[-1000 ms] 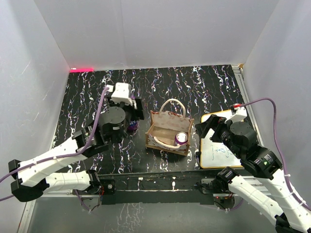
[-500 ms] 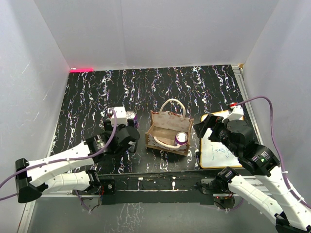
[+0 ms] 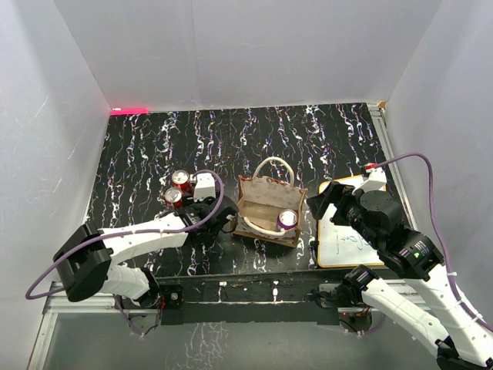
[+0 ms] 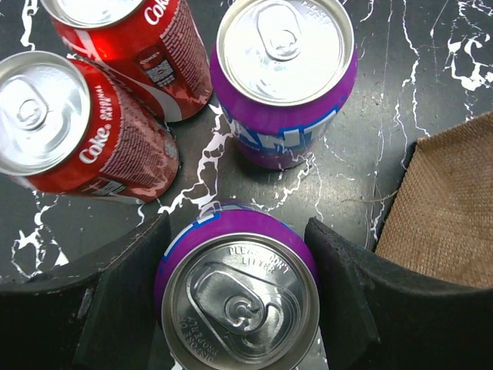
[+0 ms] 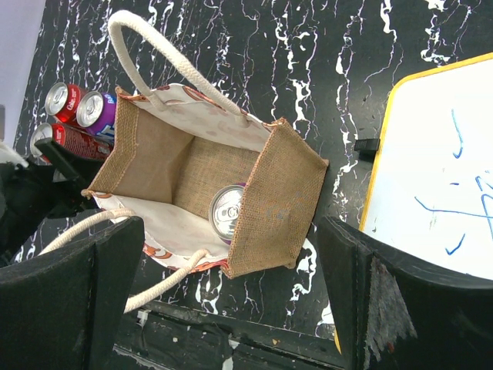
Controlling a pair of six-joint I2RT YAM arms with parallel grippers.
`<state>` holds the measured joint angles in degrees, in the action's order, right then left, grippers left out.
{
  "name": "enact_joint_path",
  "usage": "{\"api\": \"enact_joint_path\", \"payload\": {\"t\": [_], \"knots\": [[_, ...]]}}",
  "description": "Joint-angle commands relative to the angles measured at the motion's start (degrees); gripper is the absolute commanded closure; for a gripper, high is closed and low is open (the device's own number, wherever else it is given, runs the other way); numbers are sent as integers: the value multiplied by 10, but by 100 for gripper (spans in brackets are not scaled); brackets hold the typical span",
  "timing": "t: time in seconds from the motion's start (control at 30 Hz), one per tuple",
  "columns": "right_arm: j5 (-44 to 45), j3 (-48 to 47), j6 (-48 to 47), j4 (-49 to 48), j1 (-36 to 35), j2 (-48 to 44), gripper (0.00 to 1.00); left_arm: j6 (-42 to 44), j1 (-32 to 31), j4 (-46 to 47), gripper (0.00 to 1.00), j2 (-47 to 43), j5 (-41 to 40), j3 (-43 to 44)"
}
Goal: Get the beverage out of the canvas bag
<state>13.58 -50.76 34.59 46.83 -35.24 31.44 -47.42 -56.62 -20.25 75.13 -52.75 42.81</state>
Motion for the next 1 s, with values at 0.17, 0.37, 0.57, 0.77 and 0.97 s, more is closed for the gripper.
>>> {"api": "enact_joint_path", "payload": {"t": [0.17, 0.37, 0.57, 0.77, 0.97], "knots": [[9, -7, 0, -13, 0, -9, 2, 43, 51, 107, 100, 15, 7, 20], [8, -7, 0, -13, 0, -3, 2, 57, 76, 130, 100, 6, 27, 10], [5, -7, 0, -13, 0, 0, 2, 50, 85, 115, 86, 10, 36, 8], [1, -7, -2, -13, 0, 3, 2, 15, 90, 57, 55, 2, 49, 22], [0, -8, -3, -13, 0, 7, 2, 16, 91, 28, 29, -29, 61, 40]]}}
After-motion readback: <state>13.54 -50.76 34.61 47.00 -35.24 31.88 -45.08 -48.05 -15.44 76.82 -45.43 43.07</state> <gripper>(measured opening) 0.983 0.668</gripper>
